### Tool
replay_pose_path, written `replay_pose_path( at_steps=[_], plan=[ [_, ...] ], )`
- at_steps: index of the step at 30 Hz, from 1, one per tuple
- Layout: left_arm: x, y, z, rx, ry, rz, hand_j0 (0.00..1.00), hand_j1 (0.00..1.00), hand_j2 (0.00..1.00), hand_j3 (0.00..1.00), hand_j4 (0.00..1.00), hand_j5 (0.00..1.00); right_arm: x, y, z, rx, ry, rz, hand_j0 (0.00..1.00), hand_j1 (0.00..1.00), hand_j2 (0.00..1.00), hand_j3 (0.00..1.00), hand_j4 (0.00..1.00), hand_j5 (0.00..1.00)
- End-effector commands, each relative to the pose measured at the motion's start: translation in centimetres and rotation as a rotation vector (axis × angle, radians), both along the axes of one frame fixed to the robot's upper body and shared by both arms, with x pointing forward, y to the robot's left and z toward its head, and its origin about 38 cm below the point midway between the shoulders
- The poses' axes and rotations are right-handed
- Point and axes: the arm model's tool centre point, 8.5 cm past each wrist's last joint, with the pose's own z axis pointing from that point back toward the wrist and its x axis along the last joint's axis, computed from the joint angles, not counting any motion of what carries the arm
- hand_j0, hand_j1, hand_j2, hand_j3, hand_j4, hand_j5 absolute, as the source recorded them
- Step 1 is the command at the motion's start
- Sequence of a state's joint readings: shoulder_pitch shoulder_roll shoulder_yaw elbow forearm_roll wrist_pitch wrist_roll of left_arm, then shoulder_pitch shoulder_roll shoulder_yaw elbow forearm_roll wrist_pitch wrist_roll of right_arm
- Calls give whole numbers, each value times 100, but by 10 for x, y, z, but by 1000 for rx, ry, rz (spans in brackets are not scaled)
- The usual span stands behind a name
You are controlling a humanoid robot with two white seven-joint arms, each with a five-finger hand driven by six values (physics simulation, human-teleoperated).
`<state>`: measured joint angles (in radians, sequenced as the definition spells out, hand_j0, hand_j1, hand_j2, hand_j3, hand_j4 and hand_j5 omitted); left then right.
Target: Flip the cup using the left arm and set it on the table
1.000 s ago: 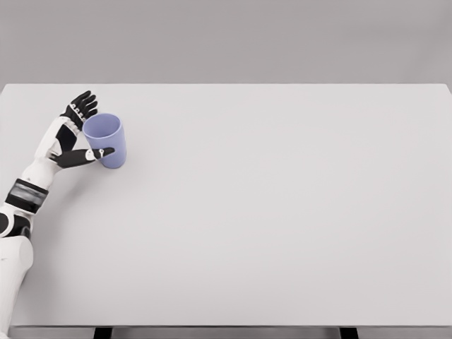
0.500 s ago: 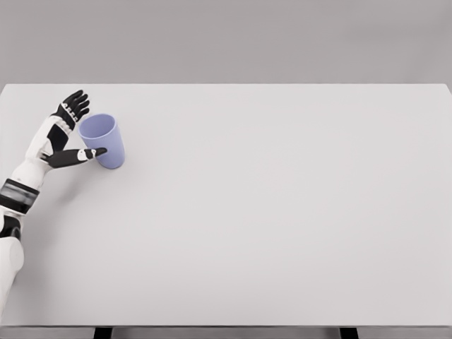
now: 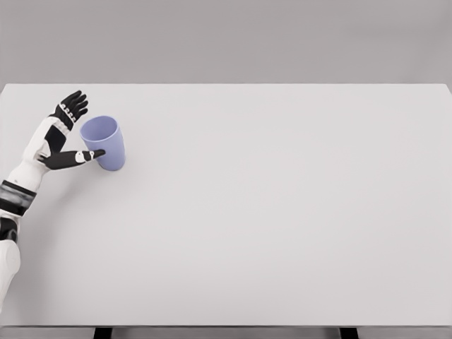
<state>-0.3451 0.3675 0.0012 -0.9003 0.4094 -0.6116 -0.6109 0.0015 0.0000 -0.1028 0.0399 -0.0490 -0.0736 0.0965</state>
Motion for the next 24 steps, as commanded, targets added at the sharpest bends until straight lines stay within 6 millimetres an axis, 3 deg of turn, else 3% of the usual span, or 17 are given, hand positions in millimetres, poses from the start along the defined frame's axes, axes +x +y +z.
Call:
replay_pose_path(
  at_steps=[1,24],
  plan=[
    [1,-1,4,-4,-12,-3,100,100,100,100,100,100,0,0,0,0,0,1,100,100,100,100,100,100],
    [-11,0,7,10,-33,-13,100,100,100,100,100,100,0,0,0,0,0,0,100,100,100,100,100,100]
  ],
)
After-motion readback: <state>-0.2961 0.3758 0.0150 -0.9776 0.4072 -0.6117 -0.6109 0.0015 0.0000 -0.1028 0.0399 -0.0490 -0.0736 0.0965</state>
